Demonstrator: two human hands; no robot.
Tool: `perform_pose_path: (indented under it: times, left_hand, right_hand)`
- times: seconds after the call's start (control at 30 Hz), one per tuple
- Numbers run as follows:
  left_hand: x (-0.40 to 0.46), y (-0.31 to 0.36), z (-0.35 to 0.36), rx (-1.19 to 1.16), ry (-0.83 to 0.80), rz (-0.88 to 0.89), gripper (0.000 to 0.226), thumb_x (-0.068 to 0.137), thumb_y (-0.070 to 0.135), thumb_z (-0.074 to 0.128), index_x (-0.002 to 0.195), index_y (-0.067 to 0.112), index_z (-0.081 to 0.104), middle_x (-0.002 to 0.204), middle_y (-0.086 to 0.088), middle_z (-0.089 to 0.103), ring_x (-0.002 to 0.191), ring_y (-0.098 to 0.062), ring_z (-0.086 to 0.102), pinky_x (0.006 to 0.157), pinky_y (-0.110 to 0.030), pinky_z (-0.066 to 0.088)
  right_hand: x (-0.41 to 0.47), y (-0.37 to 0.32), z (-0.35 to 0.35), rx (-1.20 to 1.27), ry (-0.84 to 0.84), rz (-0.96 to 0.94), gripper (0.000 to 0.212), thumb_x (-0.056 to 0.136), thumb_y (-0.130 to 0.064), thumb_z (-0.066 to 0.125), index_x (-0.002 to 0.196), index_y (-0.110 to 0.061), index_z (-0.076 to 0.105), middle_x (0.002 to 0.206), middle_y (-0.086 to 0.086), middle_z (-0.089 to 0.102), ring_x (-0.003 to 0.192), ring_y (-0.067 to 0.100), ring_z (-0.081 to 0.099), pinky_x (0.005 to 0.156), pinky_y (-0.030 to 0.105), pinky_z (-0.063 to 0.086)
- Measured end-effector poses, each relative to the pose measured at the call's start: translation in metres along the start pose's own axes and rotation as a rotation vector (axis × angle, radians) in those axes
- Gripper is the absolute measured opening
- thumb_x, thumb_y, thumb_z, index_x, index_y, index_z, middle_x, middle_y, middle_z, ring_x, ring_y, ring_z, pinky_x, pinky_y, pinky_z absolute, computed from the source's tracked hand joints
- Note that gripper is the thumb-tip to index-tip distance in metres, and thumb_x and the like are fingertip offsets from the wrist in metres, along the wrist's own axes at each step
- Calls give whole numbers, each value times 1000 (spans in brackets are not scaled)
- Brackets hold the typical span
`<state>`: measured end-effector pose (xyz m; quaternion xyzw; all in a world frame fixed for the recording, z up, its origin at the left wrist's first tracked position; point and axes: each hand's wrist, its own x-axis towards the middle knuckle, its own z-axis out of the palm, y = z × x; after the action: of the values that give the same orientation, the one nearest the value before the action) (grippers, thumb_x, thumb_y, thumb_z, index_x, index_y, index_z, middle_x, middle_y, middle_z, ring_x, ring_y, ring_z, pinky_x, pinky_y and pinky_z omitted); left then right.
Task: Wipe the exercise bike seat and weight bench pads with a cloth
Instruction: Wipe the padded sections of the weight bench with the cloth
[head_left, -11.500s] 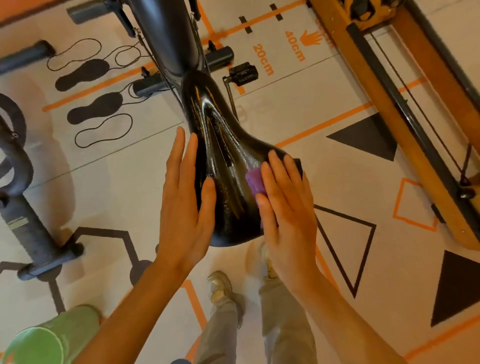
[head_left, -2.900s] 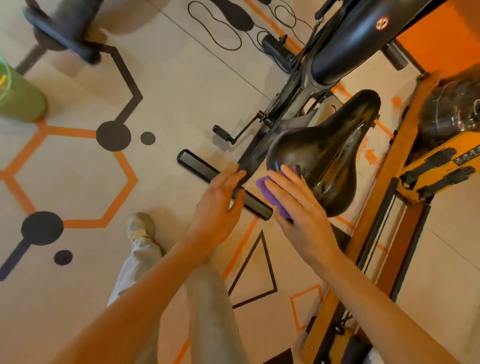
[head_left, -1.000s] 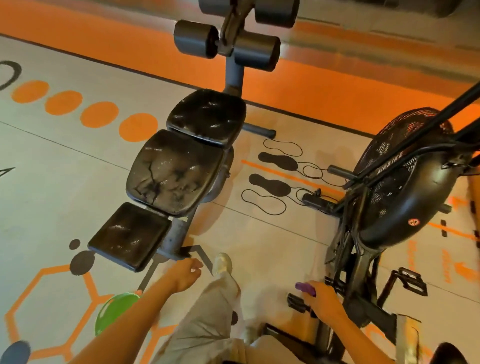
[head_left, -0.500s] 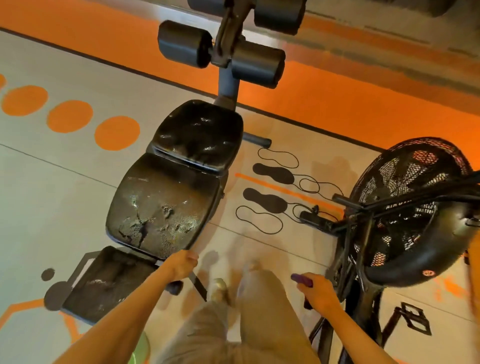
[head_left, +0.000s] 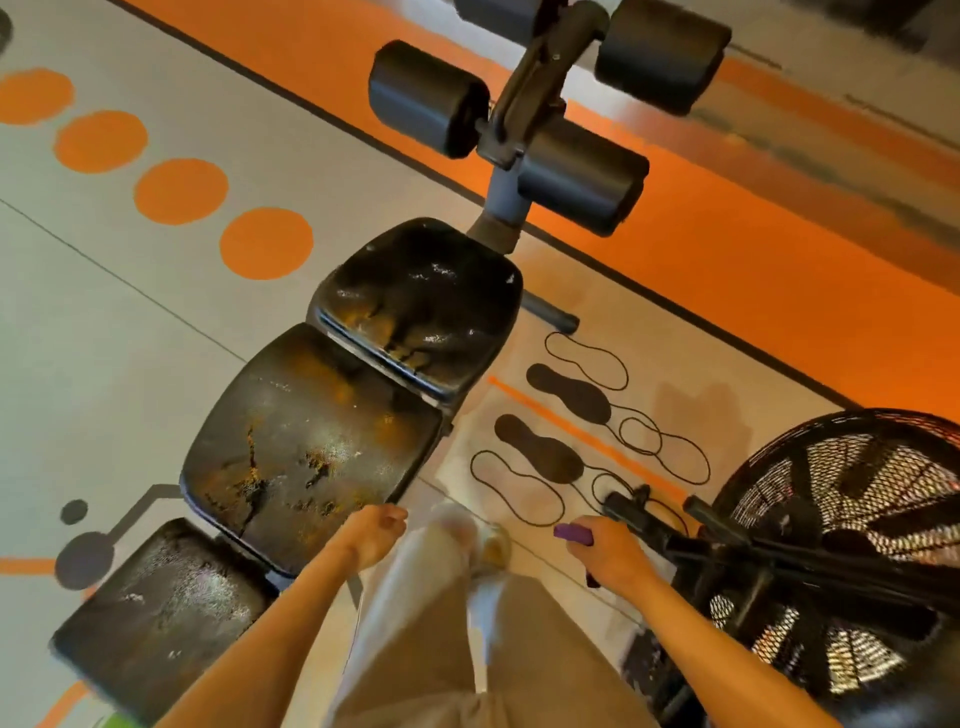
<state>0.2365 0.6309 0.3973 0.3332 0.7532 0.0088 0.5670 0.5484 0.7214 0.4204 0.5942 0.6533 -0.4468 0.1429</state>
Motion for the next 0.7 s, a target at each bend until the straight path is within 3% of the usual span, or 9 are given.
perform_pose_path:
  times: [0.13,0.27,0.4,0.63,0.7]
  left_hand:
    - [20,26,-17,4,16,59,36,97,9,46,130,11,59,130,-10,63,118,-27,58,92,-27,41]
    - [47,49,-44,2,-19,90,35,98,9,46,130,13,59,128,-8,63,115,-22,58,92,-24,40]
    - [76,71,-75,22,-12,132,36,98,9,44,131,13,58,132,-12,61,121,-30,57,104,-37,45]
    - [123,116,-116,86,35,254,36,101,17,45,134,17,58,136,-7,59,126,-27,55,104,-34,44]
    - [140,127,-123,46,49,276,36,100,16,45,134,17,57,136,-6,59,125,-25,56,104,-35,45]
  right_hand:
    - [36,-32,-28,-4,-34,-30,19,93,-14,60,108,-22,70,95,-7,67,97,14,61,84,24,48]
    - [73,-65,-43,-32,-33,-12,12,94,-22,62,103,-19,69,102,3,70,101,17,63,92,28,50]
    - [110,-91,-55,-11,-18,-11,17,91,-21,65,103,-10,70,106,5,72,106,17,64,100,37,50]
    - [166,-134,-88,76,2,-71,20,92,-18,63,111,-16,69,112,-3,72,104,14,66,90,43,57]
    - [188,-141,-97,99,18,-89,19,93,-17,63,110,-20,69,107,-10,72,98,10,67,88,39,58]
